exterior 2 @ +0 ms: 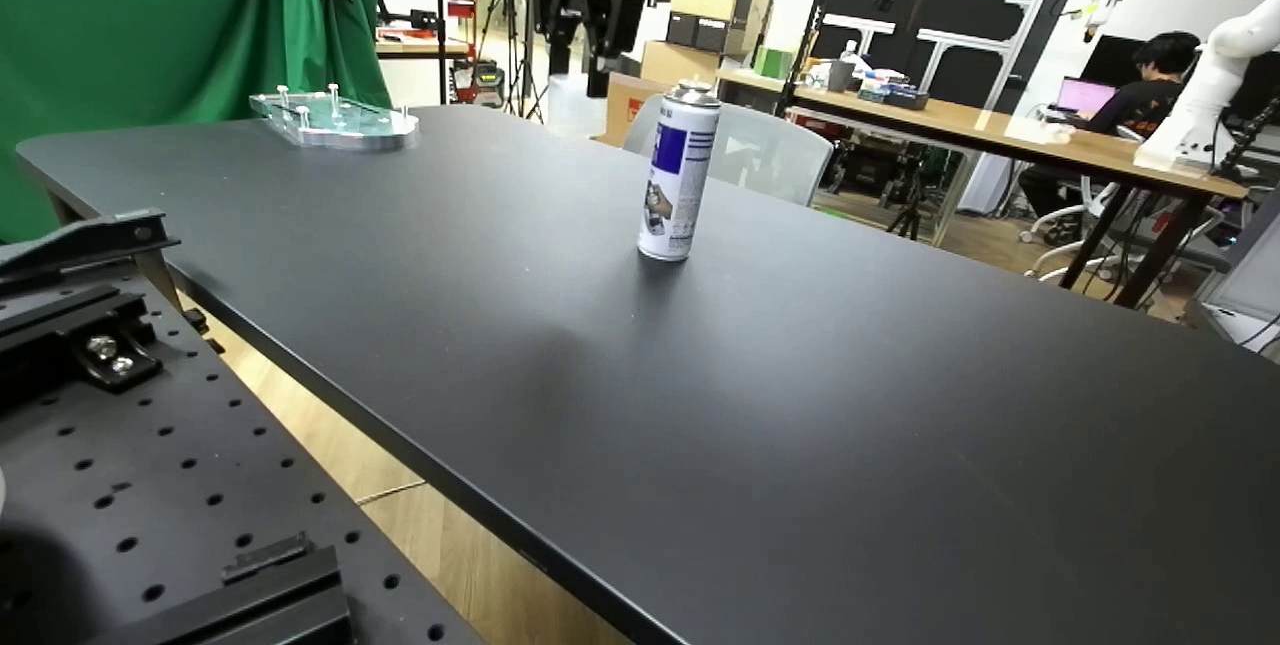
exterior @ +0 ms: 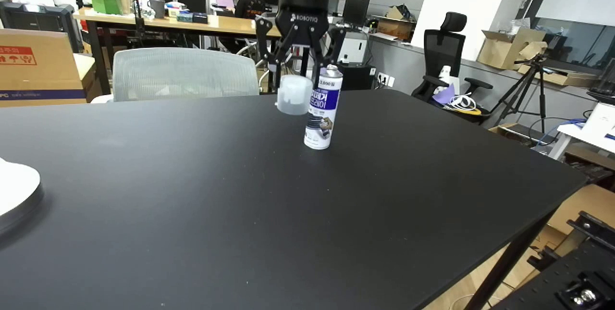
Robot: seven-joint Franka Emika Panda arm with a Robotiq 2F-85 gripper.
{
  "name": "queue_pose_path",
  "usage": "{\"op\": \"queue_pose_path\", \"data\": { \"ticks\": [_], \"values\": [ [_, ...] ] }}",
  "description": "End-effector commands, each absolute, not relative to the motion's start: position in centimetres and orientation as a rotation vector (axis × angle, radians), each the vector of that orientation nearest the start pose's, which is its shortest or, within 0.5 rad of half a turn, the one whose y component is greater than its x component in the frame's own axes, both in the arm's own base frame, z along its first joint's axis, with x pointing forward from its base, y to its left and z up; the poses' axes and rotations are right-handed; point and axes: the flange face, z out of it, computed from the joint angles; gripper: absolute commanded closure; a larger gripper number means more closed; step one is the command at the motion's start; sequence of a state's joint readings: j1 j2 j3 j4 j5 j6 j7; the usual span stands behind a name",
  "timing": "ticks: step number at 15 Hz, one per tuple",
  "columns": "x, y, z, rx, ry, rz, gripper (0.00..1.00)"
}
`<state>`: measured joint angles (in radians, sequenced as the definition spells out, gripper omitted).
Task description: Put the lid on the spray can
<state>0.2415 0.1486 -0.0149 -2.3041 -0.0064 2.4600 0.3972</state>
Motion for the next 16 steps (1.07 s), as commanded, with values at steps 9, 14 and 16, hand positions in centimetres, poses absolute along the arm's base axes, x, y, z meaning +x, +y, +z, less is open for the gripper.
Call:
{"op": "queue_pose_path", "data": {
  "ticks": [9, 14, 16],
  "values": [
    [52.9, 4.6, 39.0, -3.102, 0.57, 0.056, 0.6],
    [54.8, 4.0, 38.6, -3.106, 0.603, 0.037, 0.6],
    [55.6, 4.1, 38.4, -3.105, 0.61, 0.036, 0.6]
  ]
}}
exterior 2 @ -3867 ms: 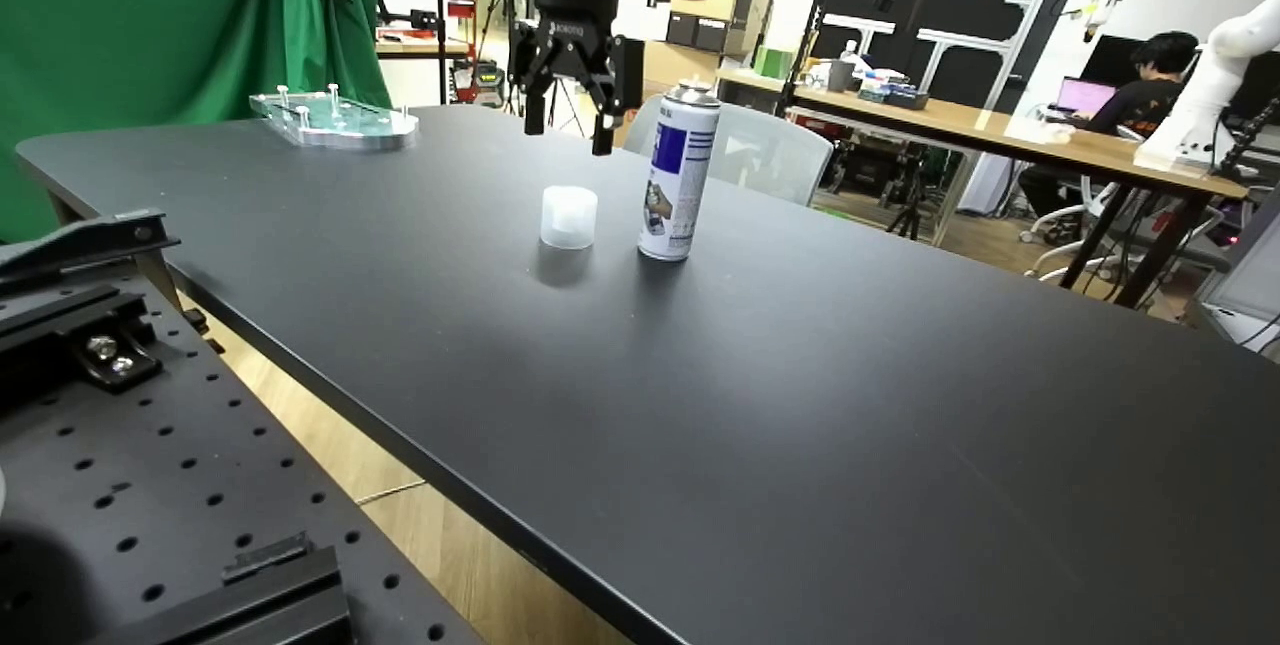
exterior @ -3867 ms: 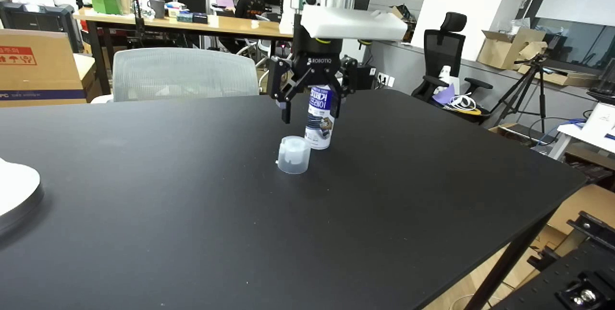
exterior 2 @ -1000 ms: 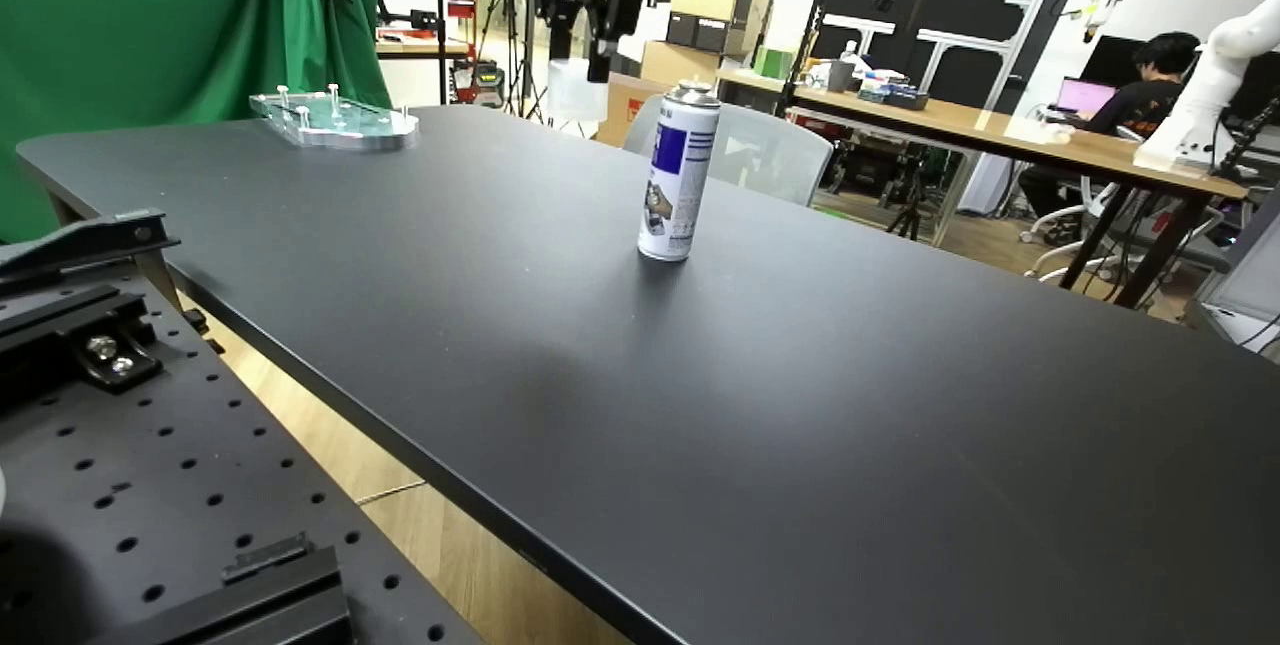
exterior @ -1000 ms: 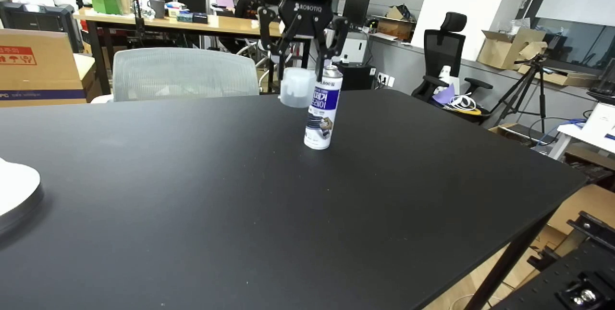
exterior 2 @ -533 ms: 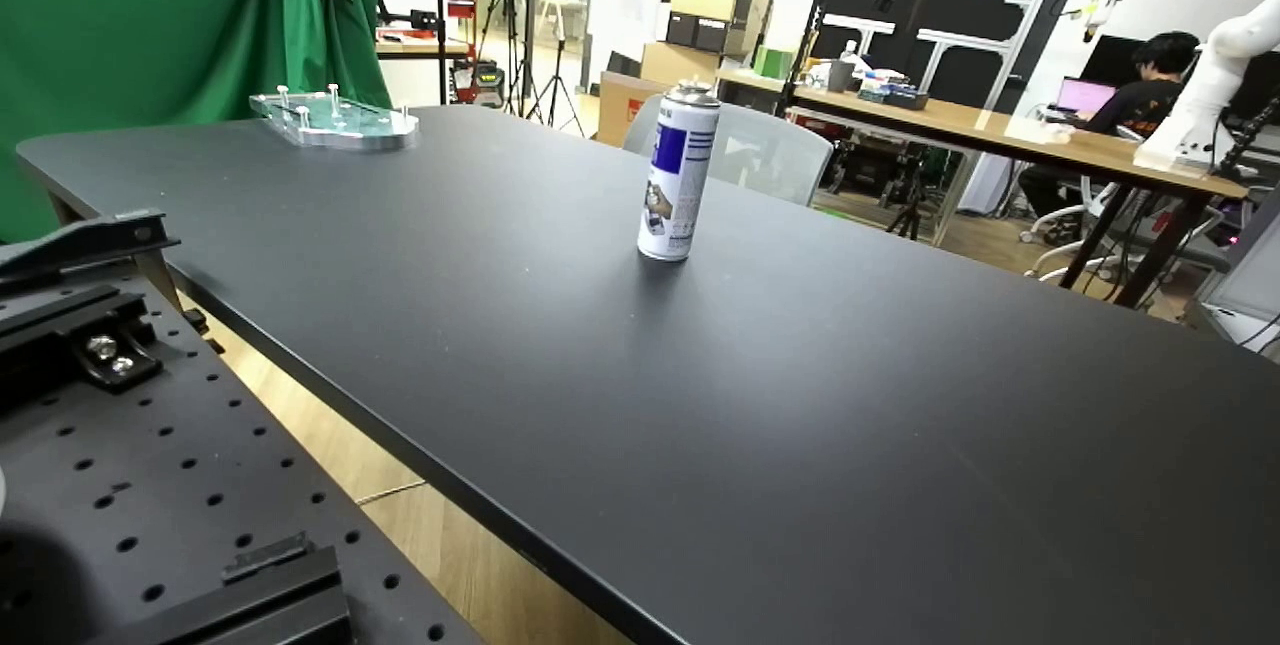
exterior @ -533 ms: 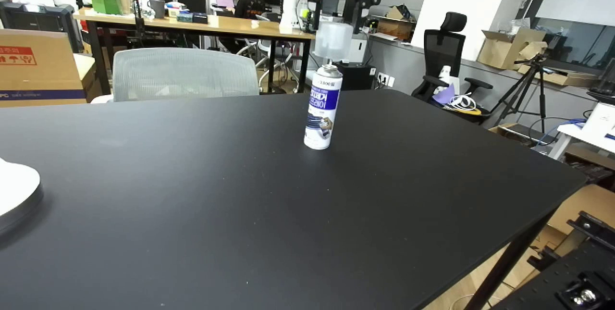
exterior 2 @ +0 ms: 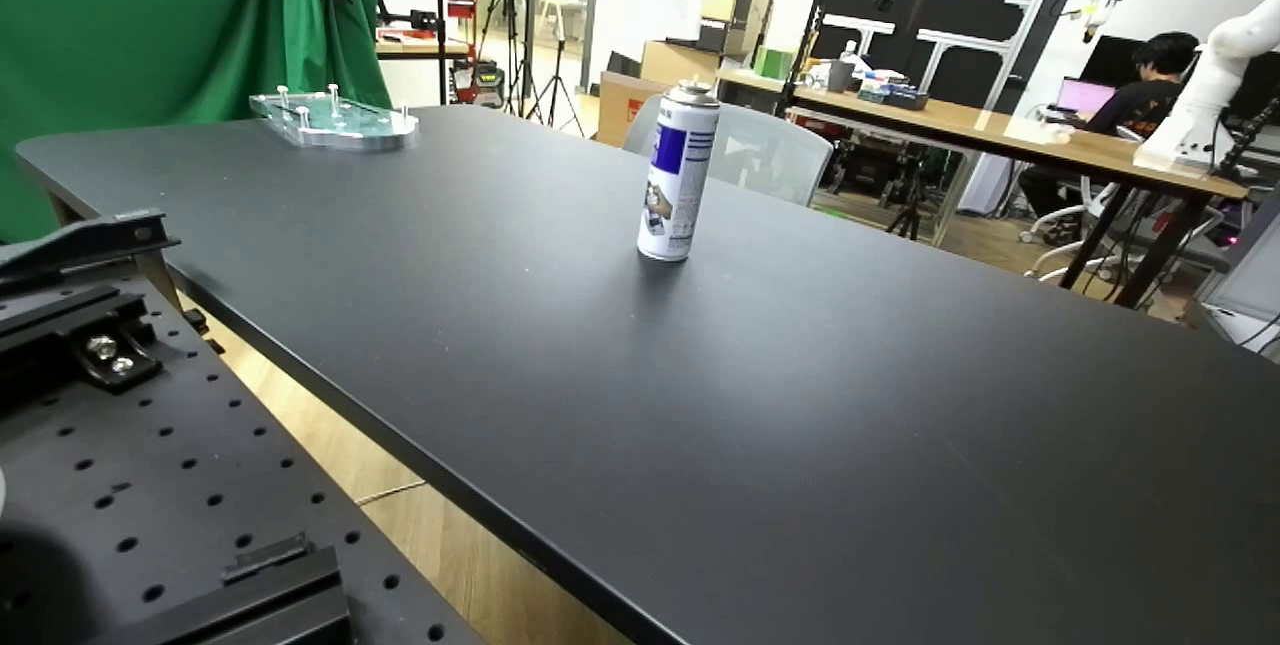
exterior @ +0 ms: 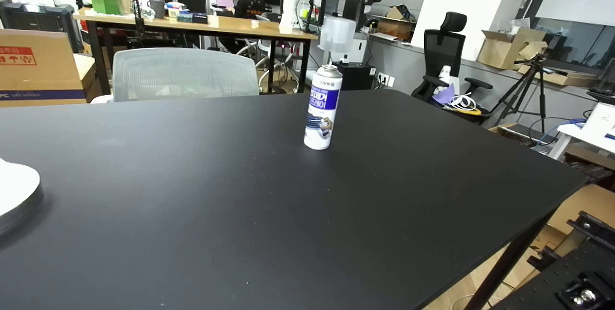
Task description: Put the lid on the spray can
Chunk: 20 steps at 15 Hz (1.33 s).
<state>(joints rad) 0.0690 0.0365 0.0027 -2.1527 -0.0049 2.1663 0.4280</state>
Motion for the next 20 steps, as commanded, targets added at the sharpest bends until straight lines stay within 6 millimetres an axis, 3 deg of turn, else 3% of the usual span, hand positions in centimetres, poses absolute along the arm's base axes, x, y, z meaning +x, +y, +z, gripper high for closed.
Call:
{"op": "queue_pose_path", "data": {
  "ticks": [1, 9, 20],
  "values": [
    [56.0, 4.2, 38.2, -3.106, 0.616, 0.032, 0.6],
    [58.3, 3.8, 37.1, -3.098, 0.683, 0.033, 0.6],
    [58.5, 2.3, 35.4, -3.089, 0.751, 0.069, 0.6]
  ]
}}
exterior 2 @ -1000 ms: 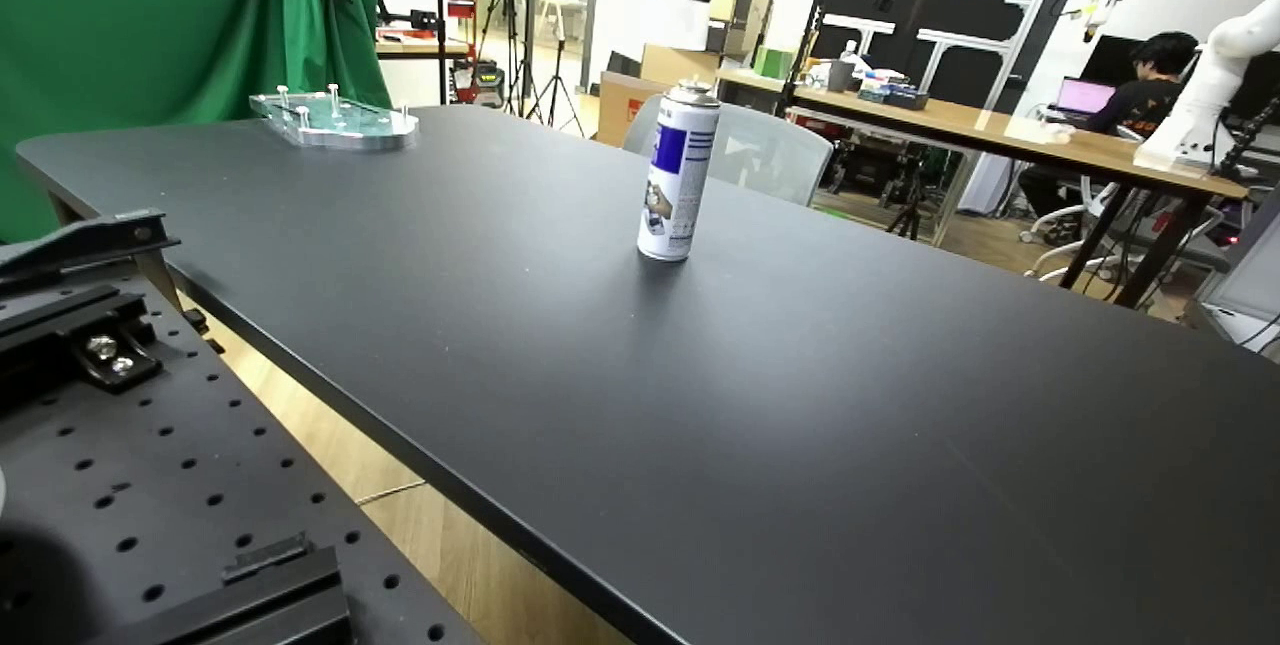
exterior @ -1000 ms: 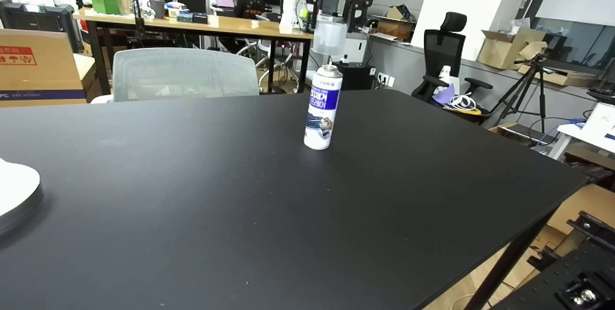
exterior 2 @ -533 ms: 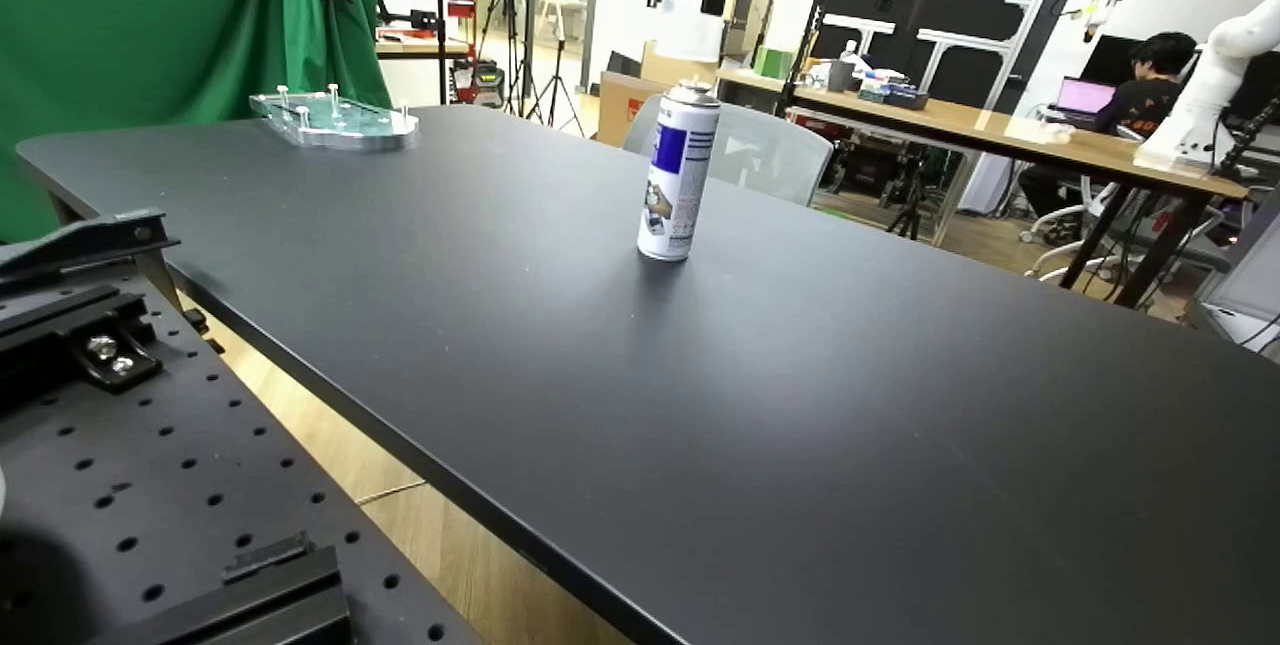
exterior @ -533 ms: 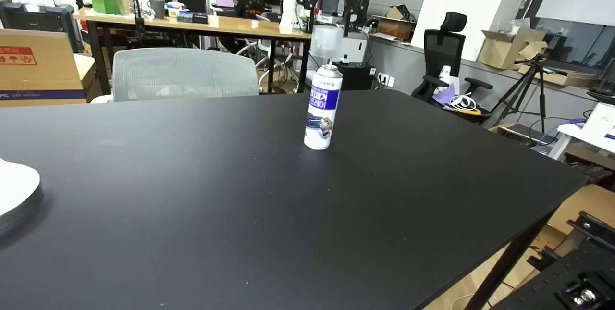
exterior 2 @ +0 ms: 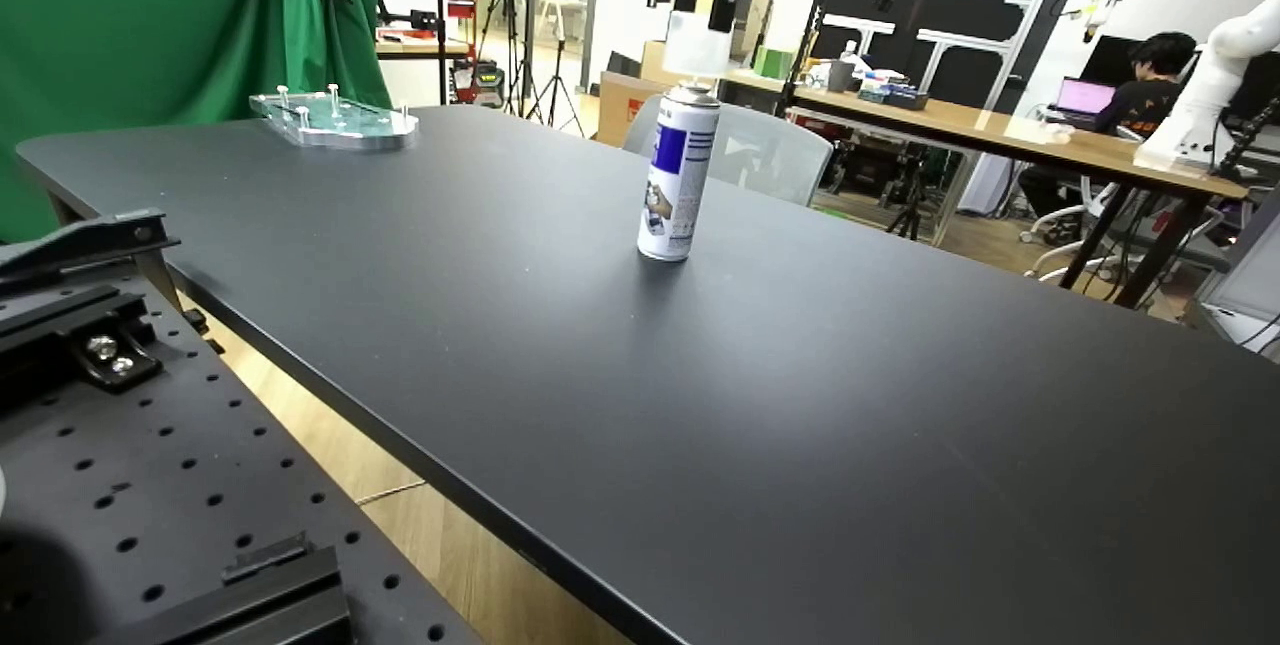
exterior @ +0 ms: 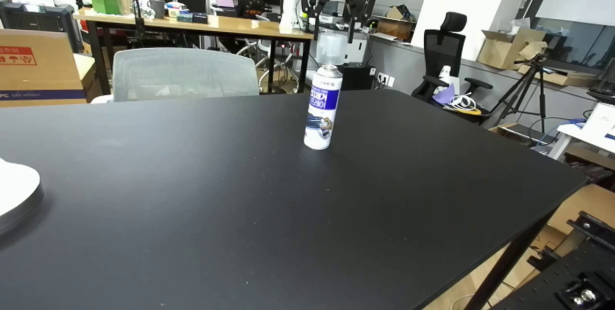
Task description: Put the lid on the spray can
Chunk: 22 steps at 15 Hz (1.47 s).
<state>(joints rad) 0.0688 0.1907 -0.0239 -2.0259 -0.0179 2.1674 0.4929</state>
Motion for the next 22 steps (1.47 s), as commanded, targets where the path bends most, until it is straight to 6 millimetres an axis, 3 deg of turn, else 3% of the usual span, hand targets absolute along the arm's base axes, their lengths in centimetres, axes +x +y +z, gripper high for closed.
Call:
{"op": "queue_pose_path", "data": {
  "ticks": [1, 13, 14, 15, 19, 22],
  "values": [
    [58.5, 2.2, 35.2, -3.089, 0.753, 0.074, 0.6],
    [58.4, 2.2, 33.7, -3.086, 0.741, 0.12, 0.6],
    [58.4, 2.2, 33.6, -3.085, 0.741, 0.121, 0.31],
    [58.4, 2.2, 33.6, -3.084, 0.741, 0.124, 0.09],
    [58.4, 1.9, 33.4, -3.081, 0.747, 0.126, 0.0],
    [58.4, 1.8, 33.4, -3.08, 0.753, 0.123, 0.0]
  ]
}}
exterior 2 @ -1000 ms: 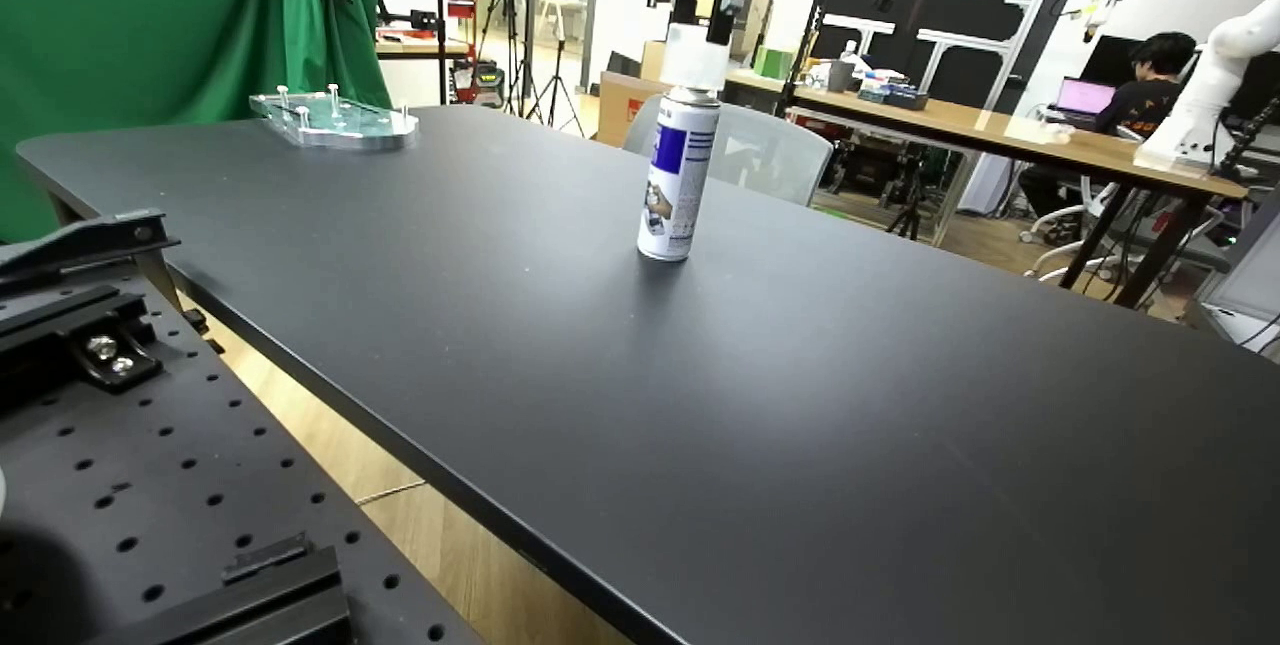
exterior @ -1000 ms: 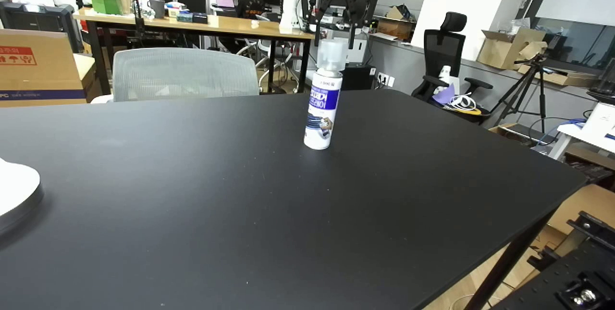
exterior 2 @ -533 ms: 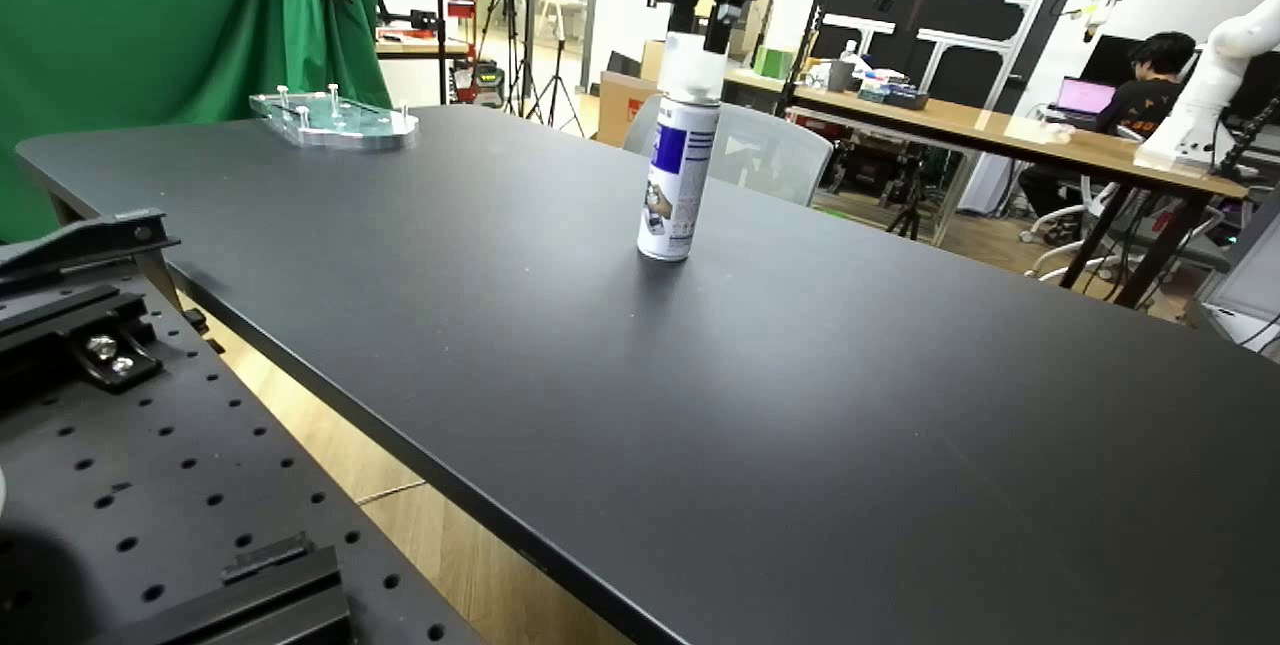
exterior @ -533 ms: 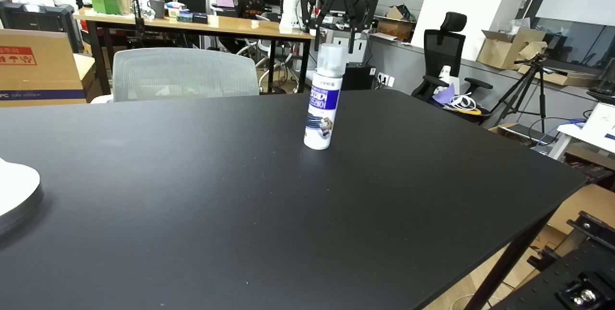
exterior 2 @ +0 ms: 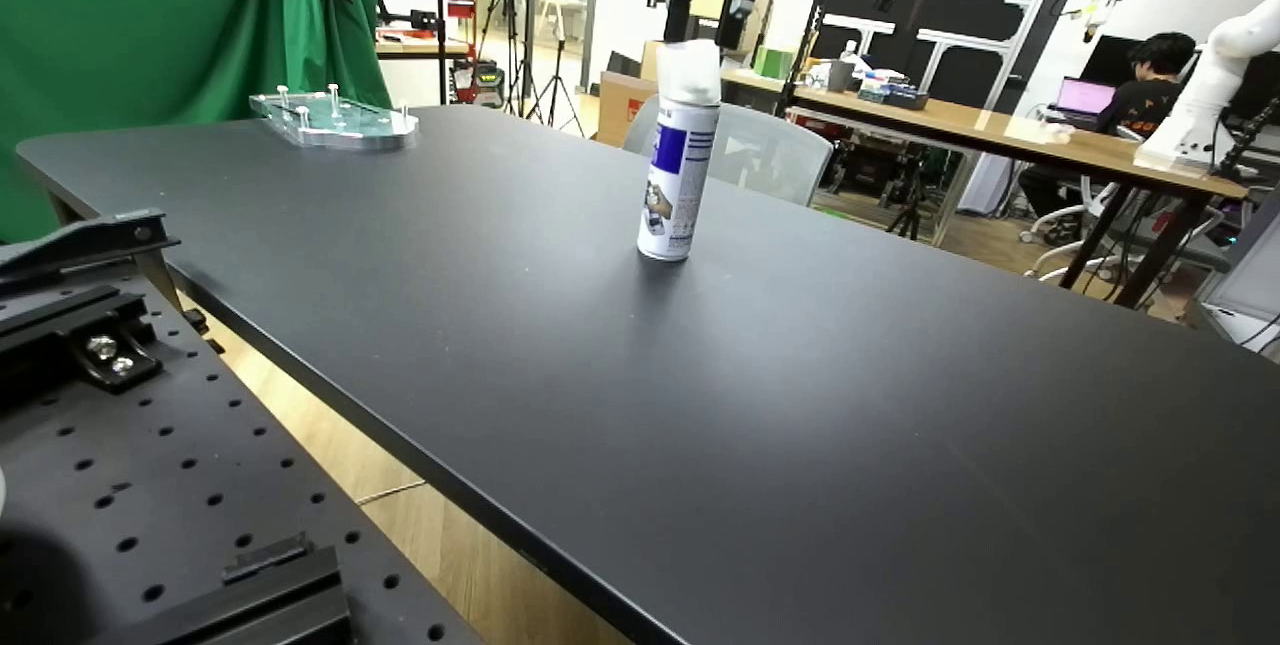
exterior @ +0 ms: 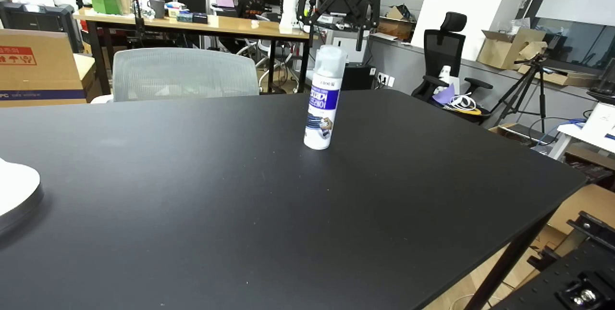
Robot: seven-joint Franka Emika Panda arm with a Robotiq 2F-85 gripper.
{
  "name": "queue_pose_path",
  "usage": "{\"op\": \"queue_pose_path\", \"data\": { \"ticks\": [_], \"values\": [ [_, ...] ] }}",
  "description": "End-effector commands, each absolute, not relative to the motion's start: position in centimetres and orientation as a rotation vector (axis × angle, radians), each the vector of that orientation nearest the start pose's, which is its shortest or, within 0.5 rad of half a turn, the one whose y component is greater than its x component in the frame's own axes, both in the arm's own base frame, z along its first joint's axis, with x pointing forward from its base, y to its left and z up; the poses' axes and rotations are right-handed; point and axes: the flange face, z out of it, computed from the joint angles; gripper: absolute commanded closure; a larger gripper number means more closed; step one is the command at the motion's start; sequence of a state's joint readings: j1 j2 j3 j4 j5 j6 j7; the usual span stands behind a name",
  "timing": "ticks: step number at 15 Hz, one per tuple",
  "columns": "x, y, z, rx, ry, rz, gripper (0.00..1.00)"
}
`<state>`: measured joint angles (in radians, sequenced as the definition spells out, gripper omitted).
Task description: Put the lid on the spray can
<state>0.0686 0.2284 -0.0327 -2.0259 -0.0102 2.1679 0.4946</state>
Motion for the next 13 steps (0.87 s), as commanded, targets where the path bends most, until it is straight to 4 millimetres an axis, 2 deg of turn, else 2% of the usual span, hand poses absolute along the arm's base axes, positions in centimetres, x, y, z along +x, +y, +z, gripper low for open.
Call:
{"op": "queue_pose_path", "data": {
  "ticks": [1, 7, 13],
  "values": [
    [58.3, 1.8, 33.5, -3.084, 0.752, 0.119, 0.0],
    [57.0, 3.7, 34.9, -3.202, 0.62, 0.04, 0.0],
    [54.6, 7.4, 38.2, -3.299, 0.394, -0.101, 0.0]
  ]
}}
